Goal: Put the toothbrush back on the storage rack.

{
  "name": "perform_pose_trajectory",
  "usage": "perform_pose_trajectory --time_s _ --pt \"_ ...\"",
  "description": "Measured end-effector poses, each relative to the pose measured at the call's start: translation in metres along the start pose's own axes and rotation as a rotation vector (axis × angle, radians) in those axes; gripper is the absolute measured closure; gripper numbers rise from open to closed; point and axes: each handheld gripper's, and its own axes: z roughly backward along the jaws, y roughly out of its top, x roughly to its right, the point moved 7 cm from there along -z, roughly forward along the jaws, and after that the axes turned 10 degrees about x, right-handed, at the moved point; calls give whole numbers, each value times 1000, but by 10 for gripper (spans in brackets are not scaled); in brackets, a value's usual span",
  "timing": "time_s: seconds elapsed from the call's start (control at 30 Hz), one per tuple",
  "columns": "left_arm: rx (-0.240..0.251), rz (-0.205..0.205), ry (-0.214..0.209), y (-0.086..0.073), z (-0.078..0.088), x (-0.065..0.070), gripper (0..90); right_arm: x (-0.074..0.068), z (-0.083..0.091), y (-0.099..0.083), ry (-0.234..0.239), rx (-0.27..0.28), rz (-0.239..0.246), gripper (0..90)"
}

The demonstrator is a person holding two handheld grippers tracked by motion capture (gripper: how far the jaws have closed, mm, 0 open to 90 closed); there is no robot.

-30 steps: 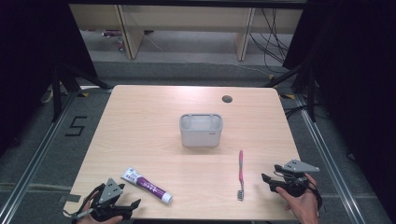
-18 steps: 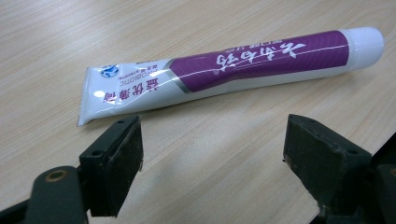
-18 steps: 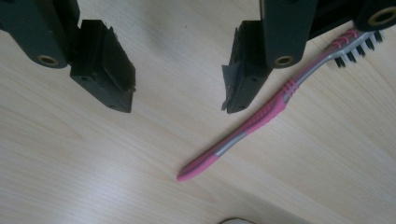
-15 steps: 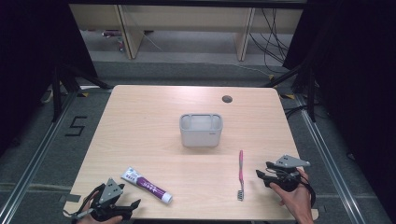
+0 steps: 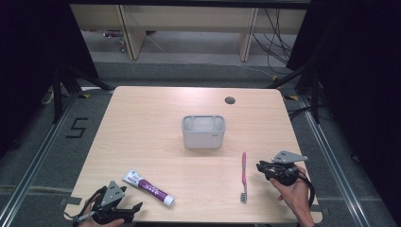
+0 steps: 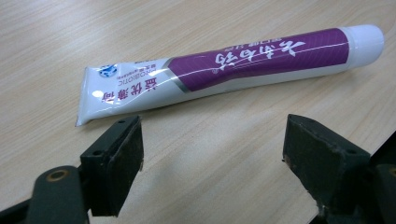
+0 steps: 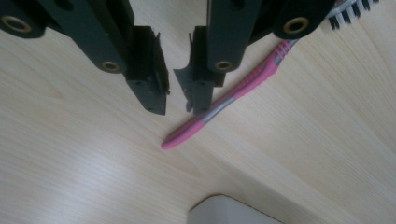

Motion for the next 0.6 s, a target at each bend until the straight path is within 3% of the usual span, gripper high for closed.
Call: perform_pose_trajectory --time_s 0.03,0.07,0.1,0.27,0.3,0.37,0.4,0.47,0.6 --pt "15 34 5 1 -1 2 202 -2 -3 2 16 1 -4 803" --pt "11 29 4 1 -1 2 203 -5 -4 2 17 -5 -30 820" --pt "12 29 4 1 -1 2 203 -4 -7 4 26 -3 3 839" --pt "14 19 0 0 -1 2 205 -8 -18 11 47 -11 24 900" --pt "9 18 2 0 -1 1 205 -8 -23 14 50 -7 48 900" --pt "8 19 1 0 -1 2 206 -10 -28 17 55 -7 33 900" --pt "13 15 -2 0 -1 2 207 -9 -31 19 53 -4 53 900" --pt "8 27 0 0 -1 3 208 -11 -36 21 60 -14 42 900" --pt "8 22 1 0 -1 2 208 -13 -48 25 69 -24 71 900"
